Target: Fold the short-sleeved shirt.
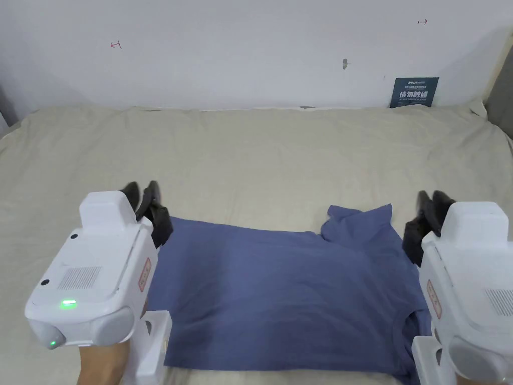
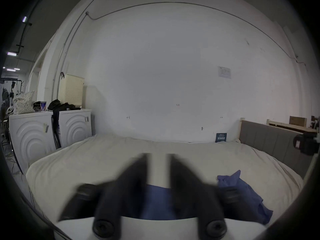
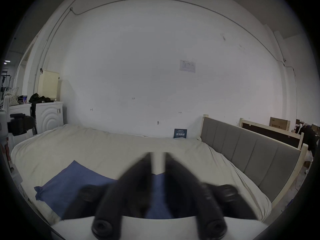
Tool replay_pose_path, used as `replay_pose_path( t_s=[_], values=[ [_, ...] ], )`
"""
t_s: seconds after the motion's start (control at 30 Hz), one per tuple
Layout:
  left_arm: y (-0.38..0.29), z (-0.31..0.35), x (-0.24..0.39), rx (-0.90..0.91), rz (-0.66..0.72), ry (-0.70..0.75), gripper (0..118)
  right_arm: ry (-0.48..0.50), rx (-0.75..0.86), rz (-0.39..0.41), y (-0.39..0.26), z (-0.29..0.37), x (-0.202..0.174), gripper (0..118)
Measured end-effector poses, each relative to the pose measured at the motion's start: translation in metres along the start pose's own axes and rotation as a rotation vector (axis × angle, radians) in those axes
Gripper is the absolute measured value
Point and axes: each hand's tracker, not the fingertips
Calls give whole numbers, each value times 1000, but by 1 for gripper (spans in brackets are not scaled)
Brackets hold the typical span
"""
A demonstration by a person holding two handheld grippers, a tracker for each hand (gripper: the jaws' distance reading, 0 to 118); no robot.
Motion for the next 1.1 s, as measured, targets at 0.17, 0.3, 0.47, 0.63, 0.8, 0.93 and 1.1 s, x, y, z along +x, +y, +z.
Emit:
replay_pose_path(
  t_s=[0.17, 0.3, 0.47, 0.63, 0.8, 0.93, 1.1],
  values=[
    [-7, -9, 0, -61, -14, -51, 0, 18, 5, -1, 0, -2, -1, 1],
    [-17, -29, -2, -113, -51, -55, 0, 19, -9, -5, -2, -13, 0, 1],
    [-32, -82, -21, -294, -8, -119, 0, 20, -36, 6, -5, -36, -4, 1],
    [-53, -153, -45, -456, 13, -128, 0, 11, -75, 21, -12, -67, -8, 1],
    [-74, -239, -66, -594, -17, -100, 1, -6, -120, 22, -23, -104, -11, 1],
    [-98, -302, -78, -686, -59, -75, 10, -19, -160, 20, -34, -134, -14, 1],
    [-140, -356, -86, -866, -105, -40, 100, -35, -203, 32, -48, -166, -15, 1]
  ],
)
